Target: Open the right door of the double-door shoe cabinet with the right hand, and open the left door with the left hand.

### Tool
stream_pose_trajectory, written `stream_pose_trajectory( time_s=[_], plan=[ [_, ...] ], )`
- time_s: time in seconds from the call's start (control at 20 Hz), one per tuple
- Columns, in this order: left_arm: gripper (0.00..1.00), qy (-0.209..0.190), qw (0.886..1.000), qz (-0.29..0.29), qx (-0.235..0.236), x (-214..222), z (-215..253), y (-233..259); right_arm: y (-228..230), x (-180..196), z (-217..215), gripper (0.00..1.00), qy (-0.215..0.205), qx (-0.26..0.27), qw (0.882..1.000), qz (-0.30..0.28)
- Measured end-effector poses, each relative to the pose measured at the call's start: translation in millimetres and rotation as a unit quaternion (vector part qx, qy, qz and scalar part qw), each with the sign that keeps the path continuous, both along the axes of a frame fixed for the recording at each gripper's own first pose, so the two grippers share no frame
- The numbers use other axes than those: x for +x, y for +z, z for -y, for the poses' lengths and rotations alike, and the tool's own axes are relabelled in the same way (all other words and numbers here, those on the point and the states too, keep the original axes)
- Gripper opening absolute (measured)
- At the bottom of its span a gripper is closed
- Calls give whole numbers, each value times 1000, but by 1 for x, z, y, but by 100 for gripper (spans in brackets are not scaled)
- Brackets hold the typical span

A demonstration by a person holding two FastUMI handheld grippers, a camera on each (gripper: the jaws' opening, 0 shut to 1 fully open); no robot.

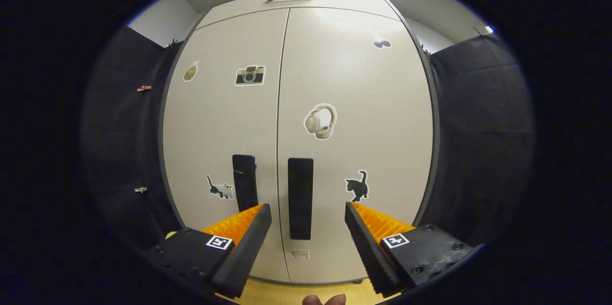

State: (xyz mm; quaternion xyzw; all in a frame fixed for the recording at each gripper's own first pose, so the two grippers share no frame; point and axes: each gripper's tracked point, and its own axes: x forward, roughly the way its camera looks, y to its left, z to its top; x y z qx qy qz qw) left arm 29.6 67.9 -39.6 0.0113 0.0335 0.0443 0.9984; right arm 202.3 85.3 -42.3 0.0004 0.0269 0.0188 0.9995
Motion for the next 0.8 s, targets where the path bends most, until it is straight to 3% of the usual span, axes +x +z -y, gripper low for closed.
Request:
stream_pose_trajectory(
  time_s=[0.35,0.45,0.5,0.55,0.6,0.8],
  plan=[
    [98,-2,1000,-7,-3,4,-10,-9,-3,34,-11,98,-3,21,1000,9],
    [98,-3,1000,-8,-6,3,-11,-11,-9,41,-14,82,2,24,1000,-1],
    [98,-3,1000,-8,-7,3,-10,-11,-13,44,-13,67,-3,29,1000,-9],
    [98,-4,1000,-7,-8,2,-10,-10,-18,48,-12,58,-6,33,999,-17],
    [98,-4,1000,-6,-7,2,-11,-10,-20,46,-12,41,-6,36,999,-20],
    [98,0,1000,-7,-12,0,-15,-13,-19,49,-12,39,-9,12,1000,13]
  ],
)
